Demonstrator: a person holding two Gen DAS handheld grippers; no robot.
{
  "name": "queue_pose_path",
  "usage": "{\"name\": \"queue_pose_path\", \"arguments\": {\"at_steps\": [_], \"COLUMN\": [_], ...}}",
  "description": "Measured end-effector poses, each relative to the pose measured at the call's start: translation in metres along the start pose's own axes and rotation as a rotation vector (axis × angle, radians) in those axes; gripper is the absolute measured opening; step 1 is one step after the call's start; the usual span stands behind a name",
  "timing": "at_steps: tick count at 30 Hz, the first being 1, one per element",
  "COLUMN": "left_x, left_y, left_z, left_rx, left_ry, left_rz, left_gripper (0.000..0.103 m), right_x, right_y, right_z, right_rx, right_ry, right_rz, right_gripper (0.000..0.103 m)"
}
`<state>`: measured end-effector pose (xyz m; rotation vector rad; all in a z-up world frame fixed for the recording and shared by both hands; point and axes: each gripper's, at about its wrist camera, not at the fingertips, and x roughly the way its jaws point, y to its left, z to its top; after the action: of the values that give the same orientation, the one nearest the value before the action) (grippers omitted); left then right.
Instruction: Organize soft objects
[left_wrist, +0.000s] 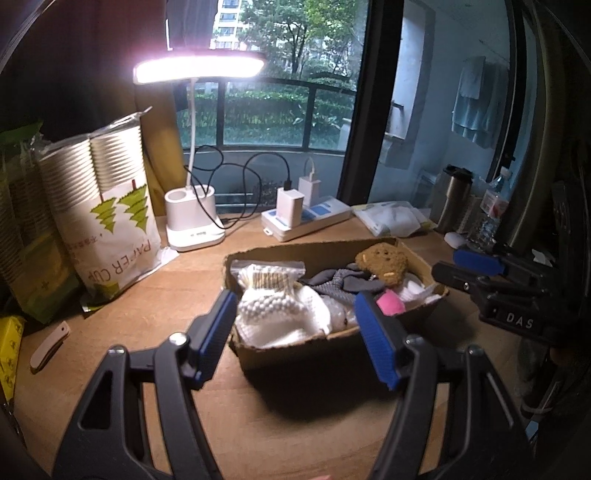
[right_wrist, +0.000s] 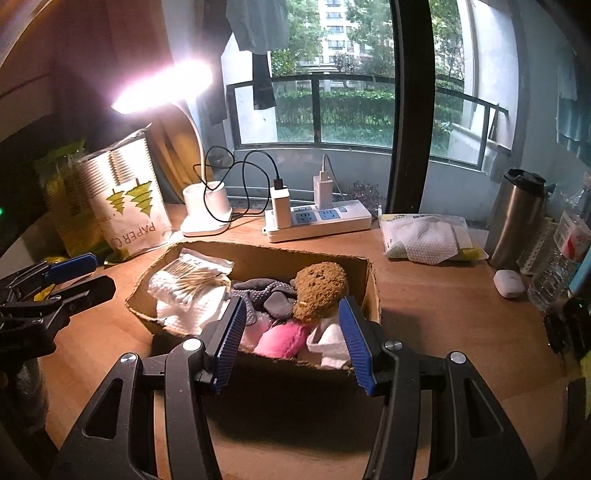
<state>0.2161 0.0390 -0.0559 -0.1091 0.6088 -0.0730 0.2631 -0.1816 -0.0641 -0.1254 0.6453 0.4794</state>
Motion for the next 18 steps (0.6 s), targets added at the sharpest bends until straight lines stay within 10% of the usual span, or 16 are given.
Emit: {"name": "queue_pose_path", "arguments": {"at_steps": [18], "left_x": [-0.044], "left_y": [-0.016], "left_z": [-0.027], "left_rx": [0.024], "left_ry": [-0.024], "left_rz": [-0.021], "left_gripper": [0.068], "right_x": [-0.046], "right_y": [0.012], "right_z": [-0.027], "right_rx": [-0.006], "right_ry": [-0.035], "right_rz": [-0.017], "right_gripper": [0.055]}}
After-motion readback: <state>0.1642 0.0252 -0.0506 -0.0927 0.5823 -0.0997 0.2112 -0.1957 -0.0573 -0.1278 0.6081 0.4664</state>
